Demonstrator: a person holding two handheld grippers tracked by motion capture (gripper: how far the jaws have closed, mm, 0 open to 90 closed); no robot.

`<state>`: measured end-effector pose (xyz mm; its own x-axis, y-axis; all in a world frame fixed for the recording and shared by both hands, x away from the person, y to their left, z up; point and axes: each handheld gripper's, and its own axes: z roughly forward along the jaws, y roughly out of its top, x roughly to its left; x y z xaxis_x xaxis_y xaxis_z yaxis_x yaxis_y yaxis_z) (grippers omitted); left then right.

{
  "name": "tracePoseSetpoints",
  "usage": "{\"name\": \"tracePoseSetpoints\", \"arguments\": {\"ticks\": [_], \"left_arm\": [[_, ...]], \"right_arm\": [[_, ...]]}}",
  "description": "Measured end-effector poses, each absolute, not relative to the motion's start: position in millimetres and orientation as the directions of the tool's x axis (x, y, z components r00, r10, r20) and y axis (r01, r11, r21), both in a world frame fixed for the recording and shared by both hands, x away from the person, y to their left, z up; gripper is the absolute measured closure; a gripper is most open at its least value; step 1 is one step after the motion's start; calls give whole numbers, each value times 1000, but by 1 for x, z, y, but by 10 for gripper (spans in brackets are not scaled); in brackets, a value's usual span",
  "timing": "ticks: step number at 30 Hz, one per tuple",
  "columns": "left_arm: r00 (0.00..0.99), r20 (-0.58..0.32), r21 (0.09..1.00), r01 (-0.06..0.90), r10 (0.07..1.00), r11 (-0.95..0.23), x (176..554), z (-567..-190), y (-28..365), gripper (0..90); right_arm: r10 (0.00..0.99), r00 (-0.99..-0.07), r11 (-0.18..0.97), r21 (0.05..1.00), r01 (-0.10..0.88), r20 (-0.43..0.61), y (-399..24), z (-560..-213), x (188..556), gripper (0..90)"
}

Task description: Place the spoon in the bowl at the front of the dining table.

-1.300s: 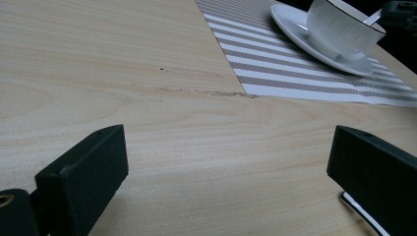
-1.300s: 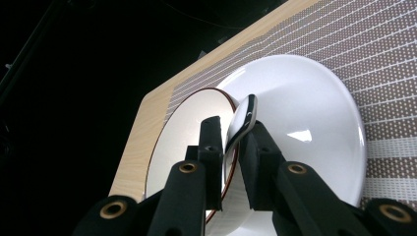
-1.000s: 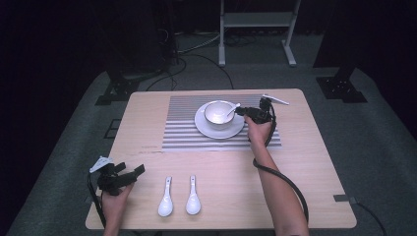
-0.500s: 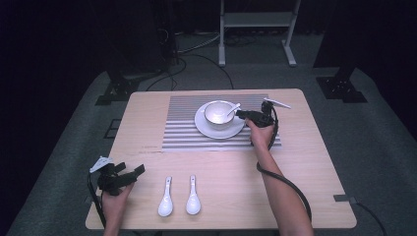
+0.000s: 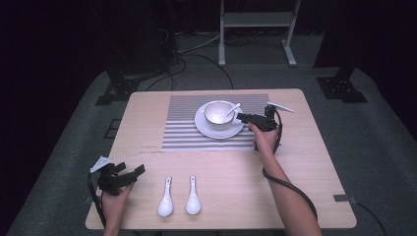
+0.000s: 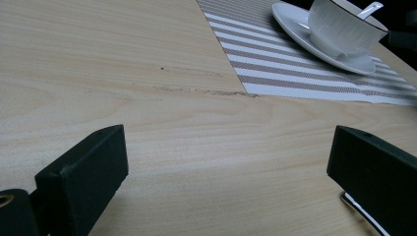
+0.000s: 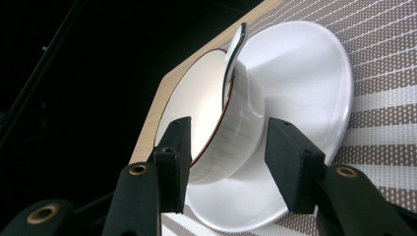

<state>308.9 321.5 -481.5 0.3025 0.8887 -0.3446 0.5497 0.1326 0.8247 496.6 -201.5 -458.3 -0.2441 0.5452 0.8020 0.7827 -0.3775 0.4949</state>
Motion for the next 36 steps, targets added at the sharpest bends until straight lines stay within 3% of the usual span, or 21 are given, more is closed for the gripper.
{"name": "tracePoseSetpoints", "arguments": {"ticks": [36], "left_arm": [[299, -342, 822, 555, 891, 129, 309, -481, 321, 5]], "right_arm": [[584, -358, -199, 555, 808, 729, -191, -464, 445, 490]]}}
